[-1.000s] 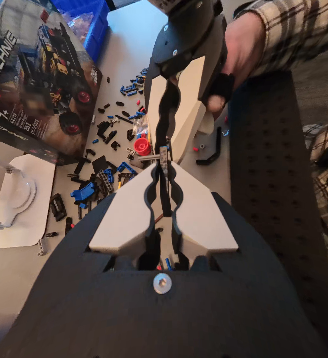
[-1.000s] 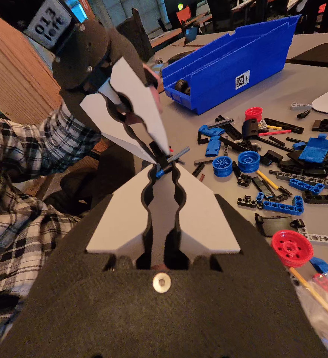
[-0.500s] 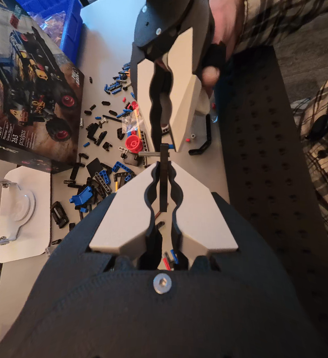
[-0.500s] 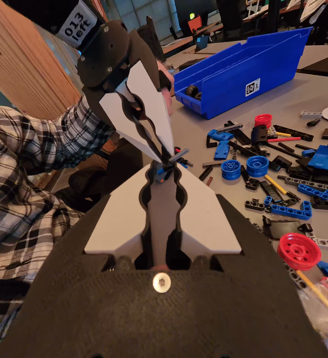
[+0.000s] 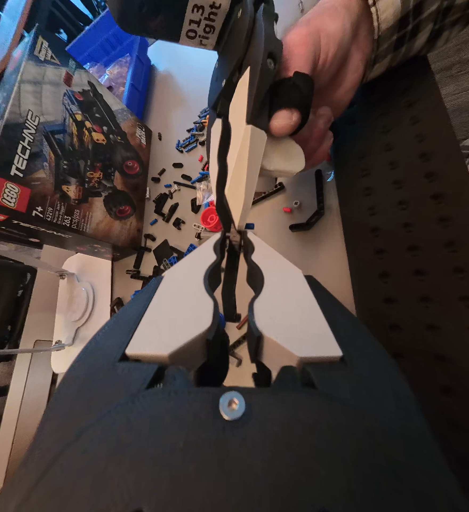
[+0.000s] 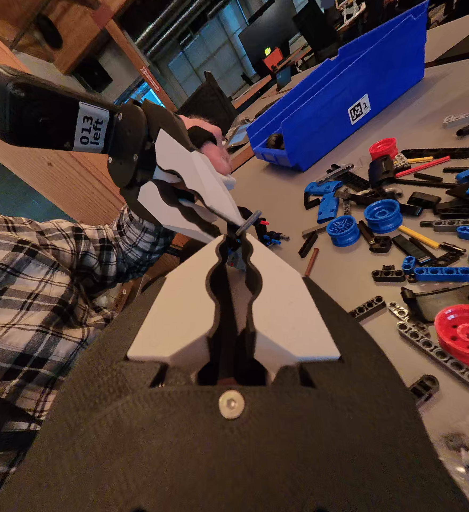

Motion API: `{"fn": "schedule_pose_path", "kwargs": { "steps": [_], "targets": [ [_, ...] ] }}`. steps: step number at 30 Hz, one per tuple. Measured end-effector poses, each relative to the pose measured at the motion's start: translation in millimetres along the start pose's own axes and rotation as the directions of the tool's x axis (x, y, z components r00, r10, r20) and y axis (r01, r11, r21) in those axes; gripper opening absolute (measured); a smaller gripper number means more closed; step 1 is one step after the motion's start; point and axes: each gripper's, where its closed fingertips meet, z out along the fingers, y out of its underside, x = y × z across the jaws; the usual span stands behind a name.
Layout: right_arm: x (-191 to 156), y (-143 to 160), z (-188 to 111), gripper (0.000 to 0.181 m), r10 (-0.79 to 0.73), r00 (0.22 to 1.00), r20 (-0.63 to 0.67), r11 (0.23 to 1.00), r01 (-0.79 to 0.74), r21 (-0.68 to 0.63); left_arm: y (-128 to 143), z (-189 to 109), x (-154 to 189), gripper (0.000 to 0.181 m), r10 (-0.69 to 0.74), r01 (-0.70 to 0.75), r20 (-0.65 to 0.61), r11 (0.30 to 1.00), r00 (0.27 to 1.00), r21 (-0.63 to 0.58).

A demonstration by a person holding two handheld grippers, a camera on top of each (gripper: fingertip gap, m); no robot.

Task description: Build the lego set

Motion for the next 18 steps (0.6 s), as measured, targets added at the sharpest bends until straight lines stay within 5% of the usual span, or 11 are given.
{"fn": "schedule_pose_path", "kwargs": {
  "steps": [11,15,18],
  "targets": [
    [0.3,-0.7,-2.2,0.013,-0.026,1.000,-0.003,1.000,0.026,-0.015,6.9,-3.2,7.8,0.005,0.099,-0.097,0.068,0.995,0.993,-0.035],
    [28.0,16.2,-9.8,0.015,-0.272,0.950,-0.156,0.944,0.231,-0.236,24.0,-2.8,15.1,0.005,0.125,-0.119,0.062,0.988,0.990,-0.095],
    [54.6,43.1,-11.3,0.015,-0.527,0.828,-0.191,0.774,0.374,-0.511,32.6,-0.5,18.1,0.005,0.151,-0.142,0.070,0.982,0.986,-0.121]
  ]
}}
